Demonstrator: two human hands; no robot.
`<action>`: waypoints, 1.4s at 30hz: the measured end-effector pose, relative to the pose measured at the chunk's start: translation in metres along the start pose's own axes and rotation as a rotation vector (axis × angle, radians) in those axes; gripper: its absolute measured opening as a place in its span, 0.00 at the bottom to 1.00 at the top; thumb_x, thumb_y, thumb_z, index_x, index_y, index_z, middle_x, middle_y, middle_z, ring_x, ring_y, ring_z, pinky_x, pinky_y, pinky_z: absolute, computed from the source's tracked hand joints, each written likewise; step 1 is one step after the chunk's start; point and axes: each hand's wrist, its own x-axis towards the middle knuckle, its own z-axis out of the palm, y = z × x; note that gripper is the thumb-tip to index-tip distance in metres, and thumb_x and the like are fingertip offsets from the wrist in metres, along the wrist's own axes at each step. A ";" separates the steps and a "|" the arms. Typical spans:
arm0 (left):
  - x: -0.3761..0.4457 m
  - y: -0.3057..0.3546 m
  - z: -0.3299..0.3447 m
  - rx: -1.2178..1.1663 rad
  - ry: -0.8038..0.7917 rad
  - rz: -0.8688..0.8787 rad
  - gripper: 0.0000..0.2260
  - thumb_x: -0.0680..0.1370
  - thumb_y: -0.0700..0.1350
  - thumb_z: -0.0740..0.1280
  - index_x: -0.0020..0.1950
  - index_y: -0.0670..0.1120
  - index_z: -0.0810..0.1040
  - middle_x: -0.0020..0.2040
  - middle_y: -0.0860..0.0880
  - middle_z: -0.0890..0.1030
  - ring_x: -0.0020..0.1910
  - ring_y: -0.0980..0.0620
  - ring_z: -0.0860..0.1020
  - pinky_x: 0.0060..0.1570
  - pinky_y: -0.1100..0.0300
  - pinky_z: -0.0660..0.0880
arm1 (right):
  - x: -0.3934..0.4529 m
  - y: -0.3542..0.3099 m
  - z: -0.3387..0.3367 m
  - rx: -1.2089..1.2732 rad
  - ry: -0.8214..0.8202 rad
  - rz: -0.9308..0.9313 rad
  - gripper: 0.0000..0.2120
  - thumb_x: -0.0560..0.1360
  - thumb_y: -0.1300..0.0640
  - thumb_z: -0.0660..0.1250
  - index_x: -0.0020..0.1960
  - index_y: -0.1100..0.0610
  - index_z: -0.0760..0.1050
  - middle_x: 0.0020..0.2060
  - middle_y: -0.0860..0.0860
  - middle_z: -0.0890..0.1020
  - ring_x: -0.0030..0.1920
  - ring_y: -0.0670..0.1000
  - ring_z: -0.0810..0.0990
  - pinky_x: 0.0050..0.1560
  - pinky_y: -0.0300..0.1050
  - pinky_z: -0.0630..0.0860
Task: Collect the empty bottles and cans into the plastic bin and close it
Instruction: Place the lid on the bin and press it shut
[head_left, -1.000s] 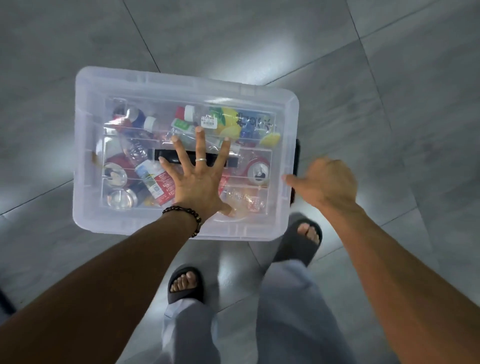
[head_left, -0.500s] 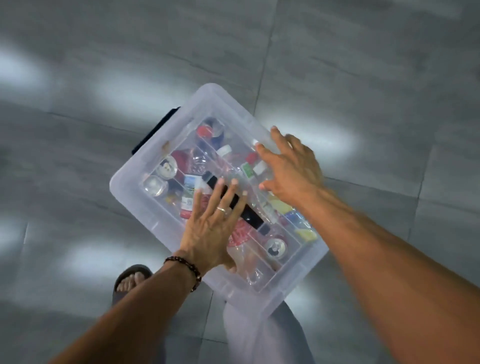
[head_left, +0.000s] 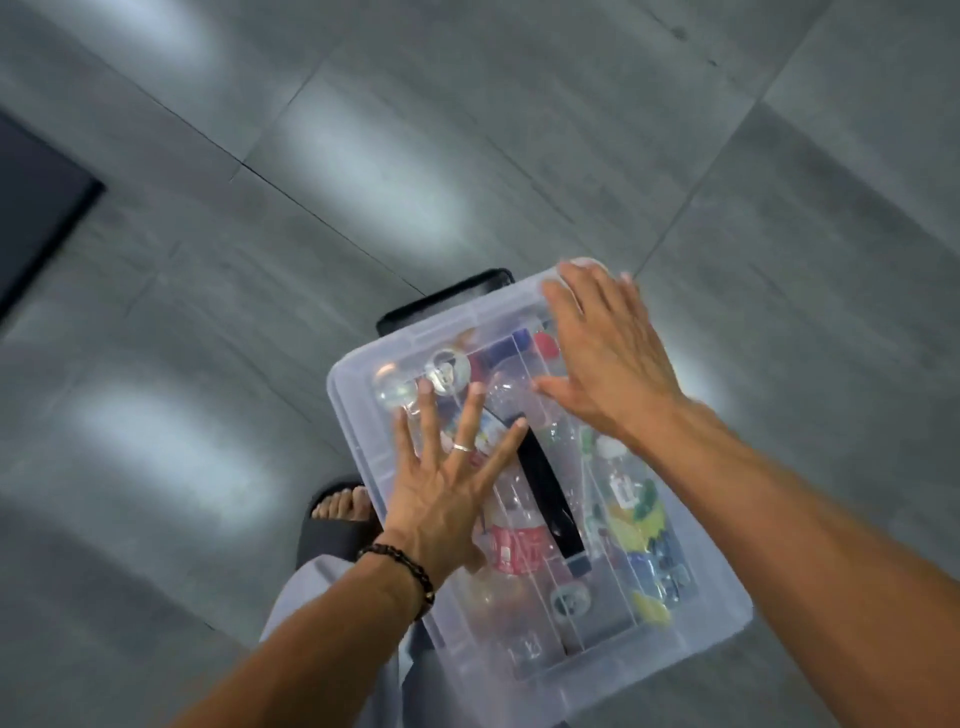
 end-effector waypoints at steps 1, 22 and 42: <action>0.001 -0.002 0.002 -0.021 0.009 0.007 0.66 0.58 0.67 0.76 0.70 0.60 0.23 0.70 0.42 0.19 0.64 0.28 0.20 0.60 0.26 0.28 | 0.027 -0.007 -0.008 0.031 -0.050 -0.059 0.49 0.68 0.42 0.74 0.77 0.58 0.51 0.77 0.55 0.55 0.78 0.56 0.51 0.76 0.54 0.45; -0.005 -0.033 0.016 -0.142 0.047 0.034 0.65 0.59 0.67 0.76 0.72 0.59 0.25 0.72 0.46 0.21 0.66 0.34 0.20 0.63 0.28 0.29 | 0.145 -0.057 -0.005 0.052 -0.563 -0.207 0.31 0.59 0.37 0.78 0.53 0.56 0.78 0.45 0.53 0.81 0.46 0.55 0.79 0.45 0.49 0.76; -0.004 -0.023 0.022 -0.092 0.070 -0.023 0.67 0.58 0.68 0.75 0.71 0.57 0.23 0.71 0.43 0.21 0.66 0.32 0.21 0.63 0.25 0.33 | 0.032 -0.060 0.028 0.231 0.014 -0.010 0.32 0.79 0.47 0.62 0.78 0.57 0.55 0.78 0.53 0.56 0.78 0.53 0.52 0.77 0.48 0.46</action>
